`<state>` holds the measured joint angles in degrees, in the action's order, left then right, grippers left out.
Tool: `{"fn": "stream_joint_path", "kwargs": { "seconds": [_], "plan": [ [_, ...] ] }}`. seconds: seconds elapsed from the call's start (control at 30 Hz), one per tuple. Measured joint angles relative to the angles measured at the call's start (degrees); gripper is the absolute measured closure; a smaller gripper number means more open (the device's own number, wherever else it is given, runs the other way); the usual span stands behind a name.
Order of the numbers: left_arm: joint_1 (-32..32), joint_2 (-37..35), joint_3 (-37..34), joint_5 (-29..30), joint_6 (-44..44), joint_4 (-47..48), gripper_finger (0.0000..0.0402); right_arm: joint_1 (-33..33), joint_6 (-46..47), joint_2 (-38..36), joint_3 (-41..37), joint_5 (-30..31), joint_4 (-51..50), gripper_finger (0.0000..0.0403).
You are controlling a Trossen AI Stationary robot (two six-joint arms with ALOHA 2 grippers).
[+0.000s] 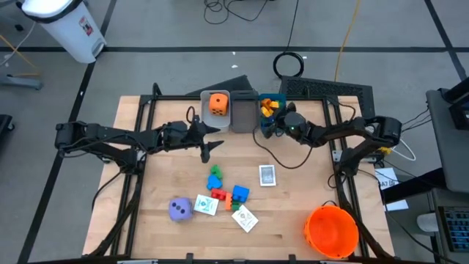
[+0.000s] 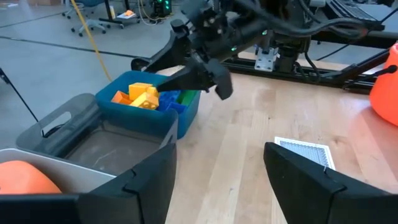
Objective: Pick & Place Toys
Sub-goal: Put the green game piece into the blue bin
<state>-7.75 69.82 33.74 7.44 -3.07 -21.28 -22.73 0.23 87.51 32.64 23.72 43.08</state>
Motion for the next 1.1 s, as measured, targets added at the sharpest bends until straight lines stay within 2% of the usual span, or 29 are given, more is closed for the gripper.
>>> {"fn": "stream_joint_path", "kwargs": {
  "seconds": [0.07,0.3,0.43,0.57,0.63,0.73,0.9,1.03,1.1],
  "plan": [
    [0.0,0.0,0.0,0.0,0.0,0.0,0.0153,1.1,0.0,-1.8,0.0,-0.2,-0.1,0.0145],
    [0.1,0.0,0.0,-0.5,-2.8,0.5,0.0153,5.0,2.0,-9.8,0.1,-7.9,-1.4,0.0146],
    [0.9,0.0,0.0,-6.6,-5.7,3.3,0.0153,7.3,2.1,-13.6,0.1,-8.9,-3.8,0.0152],
    [3.5,0.0,0.0,-15.4,-0.7,9.0,0.0153,9.1,1.3,-15.6,0.1,-8.9,-4.6,0.0157],
    [5.2,0.3,0.0,-17.1,0.5,12.6,0.0153,9.8,0.5,-15.9,0.1,-8.9,-5.2,0.0159],
    [7.4,1.7,0.0,-16.1,0.6,17.2,0.0153,10.3,0.4,-16.0,0.1,-8.9,-5.0,0.0161],
    [10.8,7.3,-0.2,-10.6,3.8,19.0,0.0153,10.3,0.5,-16.0,0.1,-8.8,-5.2,0.0161],
    [12.5,12.8,-0.2,-4.6,10.2,17.9,0.0153,10.3,0.6,-16.0,0.1,-8.9,-5.2,0.0161],
    [12.6,15.6,-0.1,-3.7,12.1,15.7,0.0153,10.5,0.6,-16.0,0.1,-8.9,-5.4,0.0161]
  ]
}}
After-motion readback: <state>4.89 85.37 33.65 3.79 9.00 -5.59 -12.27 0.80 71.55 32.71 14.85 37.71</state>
